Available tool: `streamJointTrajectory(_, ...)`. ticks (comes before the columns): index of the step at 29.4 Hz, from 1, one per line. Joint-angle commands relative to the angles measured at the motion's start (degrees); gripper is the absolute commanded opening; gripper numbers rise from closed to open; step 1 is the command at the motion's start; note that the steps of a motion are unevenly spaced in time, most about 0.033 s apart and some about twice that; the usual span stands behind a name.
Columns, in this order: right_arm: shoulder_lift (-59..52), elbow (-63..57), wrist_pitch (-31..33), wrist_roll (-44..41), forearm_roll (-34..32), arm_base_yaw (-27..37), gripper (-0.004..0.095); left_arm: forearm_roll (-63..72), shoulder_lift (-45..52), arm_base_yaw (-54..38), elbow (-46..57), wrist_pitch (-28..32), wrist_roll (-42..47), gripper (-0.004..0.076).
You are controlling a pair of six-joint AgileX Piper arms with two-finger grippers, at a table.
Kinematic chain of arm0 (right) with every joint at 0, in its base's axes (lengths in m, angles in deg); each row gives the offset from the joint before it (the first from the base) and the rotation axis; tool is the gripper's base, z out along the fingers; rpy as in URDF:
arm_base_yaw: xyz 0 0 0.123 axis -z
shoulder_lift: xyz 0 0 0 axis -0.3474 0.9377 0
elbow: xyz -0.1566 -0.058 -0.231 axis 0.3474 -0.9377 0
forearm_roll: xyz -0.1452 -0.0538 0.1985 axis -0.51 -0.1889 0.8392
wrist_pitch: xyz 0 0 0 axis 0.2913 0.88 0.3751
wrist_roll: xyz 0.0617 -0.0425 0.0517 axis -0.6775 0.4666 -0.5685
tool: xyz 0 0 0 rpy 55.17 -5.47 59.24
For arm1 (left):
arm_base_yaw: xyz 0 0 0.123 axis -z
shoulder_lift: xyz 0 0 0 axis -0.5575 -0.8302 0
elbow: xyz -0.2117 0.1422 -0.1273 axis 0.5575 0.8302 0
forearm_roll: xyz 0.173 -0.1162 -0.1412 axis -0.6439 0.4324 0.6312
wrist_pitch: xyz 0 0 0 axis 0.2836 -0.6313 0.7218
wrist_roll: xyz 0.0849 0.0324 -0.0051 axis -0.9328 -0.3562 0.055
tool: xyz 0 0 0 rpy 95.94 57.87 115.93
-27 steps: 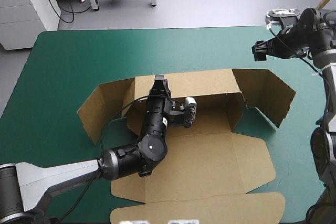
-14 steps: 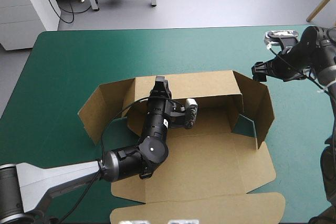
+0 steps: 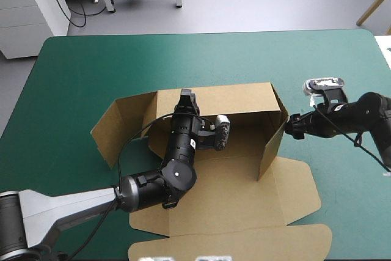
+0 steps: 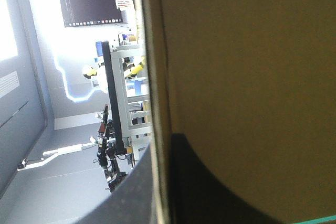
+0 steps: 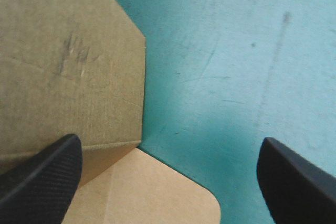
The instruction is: Fold the box
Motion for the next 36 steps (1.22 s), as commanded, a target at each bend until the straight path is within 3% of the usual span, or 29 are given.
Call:
streamJointTrajectory(1, -2.8, -3.6, -5.2, 11.9, 10.7, 0.4, 0.0819, -6.4, 1.9, 0.4, -1.5, -2.1, 0.3, -0.001)
streamJointTrajectory(4, -2.8, -6.2, -6.4, 20.0, 16.2, 0.4, 0.0819, -6.4, 1.9, 0.4, -1.5, -2.1, 0.3, -0.001)
streamJointTrajectory(8, -2.8, -7.6, -7.0, 23.8, 19.1, 0.2, 0.0819, -6.4, 1.9, 0.4, -1.5, -2.1, 0.3, -0.001)
streamJointTrajectory(26, -2.9, -7.4, 0.2, 14.7, 12.2, -1.6, 0.0819, -6.4, 1.9, 0.4, -1.5, -2.1, 0.3, -0.001)
streamJointTrajectory(32, -2.9, -7.4, -3.0, 17.5, 15.2, -2.0, 0.0819, -6.4, 1.9, 0.4, -1.5, -2.0, 0.3, -0.001)
streamJointTrajectory(36, -3.4, -8.8, -7.4, 17.8, 15.7, -5.7, 0.0819, -6.4, 1.9, 0.4, -1.5, -2.1, 0.5, -0.001)
